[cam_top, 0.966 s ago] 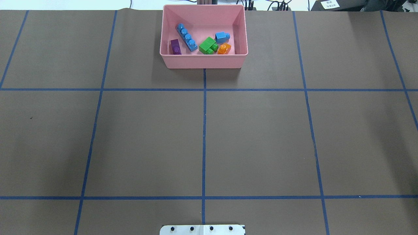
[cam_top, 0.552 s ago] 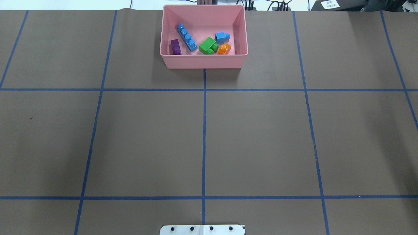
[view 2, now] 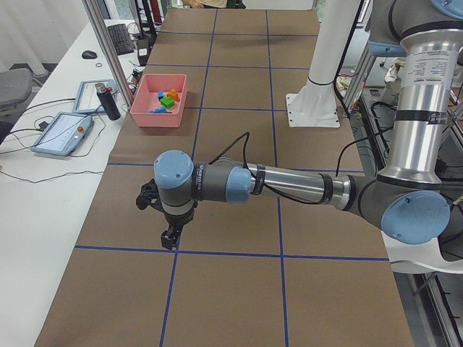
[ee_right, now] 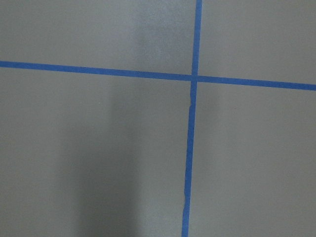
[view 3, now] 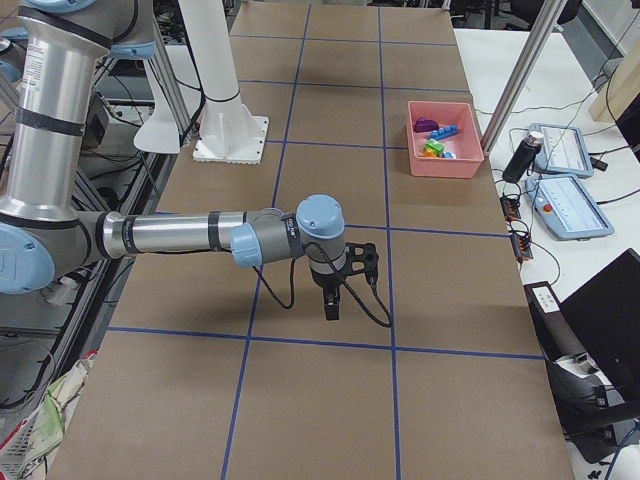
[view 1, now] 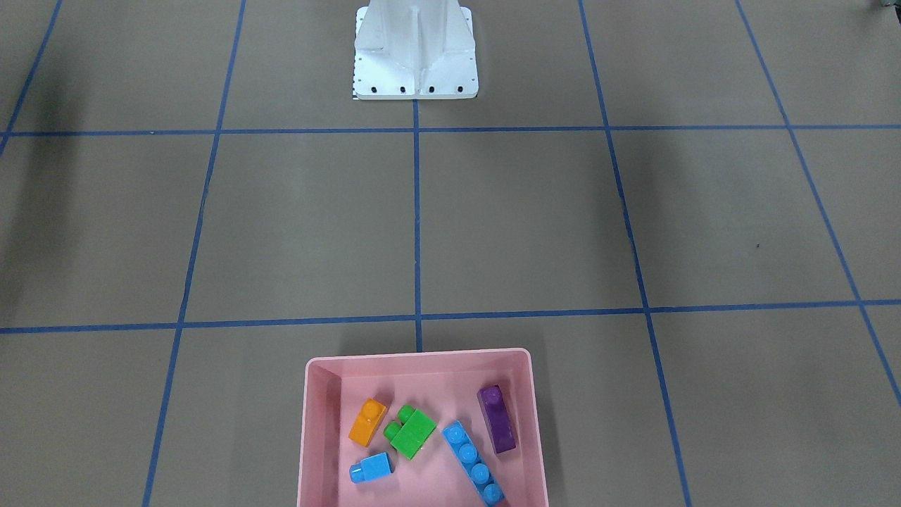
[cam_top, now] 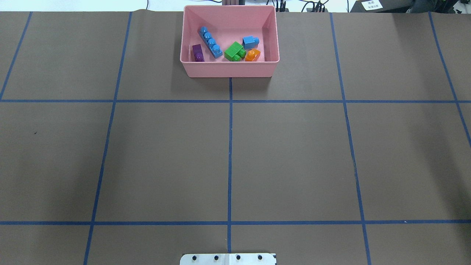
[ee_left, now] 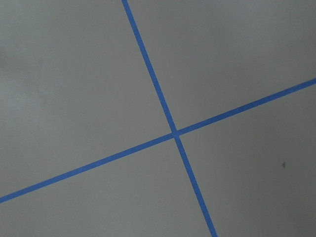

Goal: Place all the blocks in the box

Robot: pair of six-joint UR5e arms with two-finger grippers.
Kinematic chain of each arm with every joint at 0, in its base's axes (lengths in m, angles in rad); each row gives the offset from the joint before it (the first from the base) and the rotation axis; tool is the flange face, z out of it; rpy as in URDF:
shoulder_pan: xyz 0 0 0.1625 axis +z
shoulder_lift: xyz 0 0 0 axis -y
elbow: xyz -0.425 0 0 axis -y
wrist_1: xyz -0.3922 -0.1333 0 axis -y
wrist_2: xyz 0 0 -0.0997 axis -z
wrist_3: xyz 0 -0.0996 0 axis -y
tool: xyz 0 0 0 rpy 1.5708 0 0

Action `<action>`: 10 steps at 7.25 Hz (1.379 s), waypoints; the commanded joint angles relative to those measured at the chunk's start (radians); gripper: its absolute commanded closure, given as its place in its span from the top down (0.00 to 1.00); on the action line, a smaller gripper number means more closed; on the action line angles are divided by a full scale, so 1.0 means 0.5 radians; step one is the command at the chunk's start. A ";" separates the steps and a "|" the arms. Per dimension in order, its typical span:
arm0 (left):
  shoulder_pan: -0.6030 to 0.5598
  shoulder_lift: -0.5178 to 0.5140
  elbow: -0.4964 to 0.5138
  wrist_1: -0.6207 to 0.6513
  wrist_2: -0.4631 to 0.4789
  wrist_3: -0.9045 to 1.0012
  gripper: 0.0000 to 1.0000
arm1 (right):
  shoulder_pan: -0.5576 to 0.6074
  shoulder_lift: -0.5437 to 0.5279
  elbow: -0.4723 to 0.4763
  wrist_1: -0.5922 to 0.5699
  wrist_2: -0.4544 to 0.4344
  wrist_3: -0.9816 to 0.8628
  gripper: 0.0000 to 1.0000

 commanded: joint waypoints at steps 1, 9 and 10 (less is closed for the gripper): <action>0.000 0.001 0.004 0.000 0.000 -0.001 1.00 | 0.000 0.003 0.002 0.001 0.001 -0.002 1.00; 0.000 0.001 0.007 0.000 -0.003 -0.001 1.00 | 0.000 0.025 0.011 0.062 0.004 -0.002 1.00; 0.000 0.001 0.016 0.000 -0.003 0.002 1.00 | 0.000 0.025 0.011 0.062 0.007 0.001 1.00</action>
